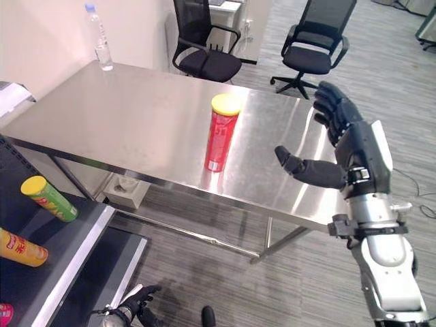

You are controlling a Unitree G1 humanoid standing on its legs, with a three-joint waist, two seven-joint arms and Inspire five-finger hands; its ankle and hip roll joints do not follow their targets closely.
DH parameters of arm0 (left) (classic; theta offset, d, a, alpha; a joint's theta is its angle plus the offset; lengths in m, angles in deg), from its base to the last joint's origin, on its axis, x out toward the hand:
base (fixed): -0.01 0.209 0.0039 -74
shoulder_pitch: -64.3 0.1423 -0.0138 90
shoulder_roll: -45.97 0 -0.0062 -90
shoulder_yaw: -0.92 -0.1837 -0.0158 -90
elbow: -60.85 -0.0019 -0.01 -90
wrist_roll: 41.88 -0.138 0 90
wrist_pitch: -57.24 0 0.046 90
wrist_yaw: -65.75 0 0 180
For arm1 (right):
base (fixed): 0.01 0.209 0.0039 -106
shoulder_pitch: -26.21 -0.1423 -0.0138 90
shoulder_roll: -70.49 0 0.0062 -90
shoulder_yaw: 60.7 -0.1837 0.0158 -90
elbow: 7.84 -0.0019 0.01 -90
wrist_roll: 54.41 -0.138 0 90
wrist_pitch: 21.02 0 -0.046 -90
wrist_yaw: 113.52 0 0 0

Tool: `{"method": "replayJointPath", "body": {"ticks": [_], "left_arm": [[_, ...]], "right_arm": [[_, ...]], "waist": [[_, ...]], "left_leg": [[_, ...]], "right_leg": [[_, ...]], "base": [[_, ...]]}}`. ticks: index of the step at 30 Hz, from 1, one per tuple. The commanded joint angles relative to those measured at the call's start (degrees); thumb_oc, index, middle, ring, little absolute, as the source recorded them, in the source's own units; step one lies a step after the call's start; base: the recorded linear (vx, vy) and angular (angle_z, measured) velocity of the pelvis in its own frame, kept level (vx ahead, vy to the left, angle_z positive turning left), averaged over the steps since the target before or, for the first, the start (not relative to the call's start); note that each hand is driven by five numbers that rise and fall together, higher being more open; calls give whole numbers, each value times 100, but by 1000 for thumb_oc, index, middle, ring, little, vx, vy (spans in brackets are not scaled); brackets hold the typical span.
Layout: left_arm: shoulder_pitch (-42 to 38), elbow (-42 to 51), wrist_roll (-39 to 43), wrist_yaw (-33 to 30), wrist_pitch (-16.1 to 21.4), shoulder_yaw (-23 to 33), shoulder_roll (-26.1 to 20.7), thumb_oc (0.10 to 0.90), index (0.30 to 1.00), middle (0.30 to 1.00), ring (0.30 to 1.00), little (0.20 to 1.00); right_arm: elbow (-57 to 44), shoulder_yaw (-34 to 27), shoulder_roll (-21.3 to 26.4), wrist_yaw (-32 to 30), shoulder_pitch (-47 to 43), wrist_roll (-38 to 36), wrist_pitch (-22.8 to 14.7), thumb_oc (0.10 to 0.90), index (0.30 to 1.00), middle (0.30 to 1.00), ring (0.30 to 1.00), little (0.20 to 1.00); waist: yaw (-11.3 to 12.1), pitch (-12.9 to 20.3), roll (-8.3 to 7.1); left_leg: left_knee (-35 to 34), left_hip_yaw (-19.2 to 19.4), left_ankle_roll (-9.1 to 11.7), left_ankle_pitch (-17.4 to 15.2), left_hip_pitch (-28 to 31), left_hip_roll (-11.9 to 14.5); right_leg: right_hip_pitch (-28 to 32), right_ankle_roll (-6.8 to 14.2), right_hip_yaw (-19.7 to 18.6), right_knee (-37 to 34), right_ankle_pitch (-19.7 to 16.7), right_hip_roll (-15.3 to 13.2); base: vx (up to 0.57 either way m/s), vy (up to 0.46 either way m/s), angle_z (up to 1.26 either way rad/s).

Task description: Put the goods on the table back onto the shelves and tidy them up.

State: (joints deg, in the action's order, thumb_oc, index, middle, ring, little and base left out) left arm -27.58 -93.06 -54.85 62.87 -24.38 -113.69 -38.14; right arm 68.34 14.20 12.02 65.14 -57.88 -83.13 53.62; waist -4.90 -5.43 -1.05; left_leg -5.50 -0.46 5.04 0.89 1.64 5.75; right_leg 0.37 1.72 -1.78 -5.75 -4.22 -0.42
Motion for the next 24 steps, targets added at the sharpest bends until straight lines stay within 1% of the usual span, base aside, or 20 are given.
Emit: {"method": "replayJointPath", "body": {"ticks": [1, 5, 7, 8, 9, 10, 11, 12, 13, 18, 24], "left_arm": [[-299, -658, 51, 158, 109, -633, 266, 800, 900, 900, 900, 900], [-292, -675, 63, 193, 116, -701, 303, 800, 900, 900, 900, 900], [-320, -665, 78, 208, 108, -747, 333, 800, 900, 900, 900, 900], [-322, -666, 79, 208, 107, -745, 336, 800, 900, 900, 900, 900], [-335, -662, 80, 217, 107, -762, 351, 800, 900, 900, 900, 900], [-342, -636, 68, 239, 98, -821, 380, 800, 900, 900, 900, 900], [-342, -627, 56, 259, 97, -858, 382, 800, 900, 900, 900, 900], [-341, -625, 57, 260, 96, -853, 384, 800, 900, 900, 900, 900], [-321, -637, 30, 293, 89, -878, 388, 800, 900, 900, 900, 900], [-248, -664, 72, 334, 90, -924, 409, 800, 900, 900, 900, 900], [-202, -738, 175, 359, 62, -824, 408, 800, 900, 900, 900, 900]], "right_arm": [[-12, -581, 702, 11, -687, -321, -300, 800, 900, 900, 900, 900], [71, -586, 792, 95, -728, -532, -318, 800, 900, 900, 900, 900], [145, -582, 893, 104, -732, -589, -302, 800, 900, 900, 900, 900], [153, -578, 899, 106, -739, -593, -306, 800, 900, 900, 900, 900], [205, -583, 959, 108, -735, -607, -282, 800, 900, 900, 900, 900], [303, -538, 1112, 148, -744, -679, -235, 800, 900, 900, 900, 900], [366, -479, 1191, 171, -789, -712, -198, 800, 900, 900, 900, 900], [380, -463, 1199, 175, -807, -716, -202, 800, 900, 900, 900, 900], [474, -299, 1325, 240, -933, -806, -157, 800, 900, 900, 900, 900], [672, 10, 1538, 430, -1222, -1411, -155, 800, 900, 900, 900, 900], [716, -5, 1633, 436, -1199, -1443, -84, 800, 900, 900, 900, 900]], "waist": [[296, 389, 126], [320, 394, 127], [289, 357, 114], [281, 354, 114], [254, 336, 106], [220, 305, 87], [227, 312, 78], [226, 309, 80], [256, 341, 76], [317, 390, 80], [315, 422, 89]], "left_leg": [[50, 289, 539, -40, 401, 498], [50, 303, 620, 21, 414, 539], [55, 435, 641, 85, 378, 573], [56, 428, 640, 87, 378, 569], [80, 554, 627, 97, 360, 586], [147, 894, 594, 129, 322, 618], [156, 1007, 593, 127, 321, 623], [156, 1013, 592, 126, 326, 621], [156, 1084, 594, 105, 360, 601], [86, 1079, 641, 133, 466, 588], [50, 1000, 687, 152, 472, 612]], "right_leg": [[-113, 351, -21, 474, 558, 124], [-58, 342, 130, 520, 599, 68], [-26, 345, 270, 567, 640, -24], [-23, 347, 278, 569, 644, -29], [5, 351, 344, 583, 666, -79], [84, 367, 480, 583, 678, -174], [121, 370, 529, 575, 674, -190], [125, 371, 524, 571, 672, -190], [188, 376, 566, 531, 653, -184], [254, 390, 648, 509, 658, -174], [229, 374, 666, 528, 685, -141]], "base": [[51, -20, 6], [37, -3, 10], [-1, 22, 33], [-14, 28, 41], [-29, 45, 45], [-24, 46, 50], [-18, 30, 65], [33, 6, 74], [56, 4, 60], [44, 1, 22], [25, -7, 5]]}}
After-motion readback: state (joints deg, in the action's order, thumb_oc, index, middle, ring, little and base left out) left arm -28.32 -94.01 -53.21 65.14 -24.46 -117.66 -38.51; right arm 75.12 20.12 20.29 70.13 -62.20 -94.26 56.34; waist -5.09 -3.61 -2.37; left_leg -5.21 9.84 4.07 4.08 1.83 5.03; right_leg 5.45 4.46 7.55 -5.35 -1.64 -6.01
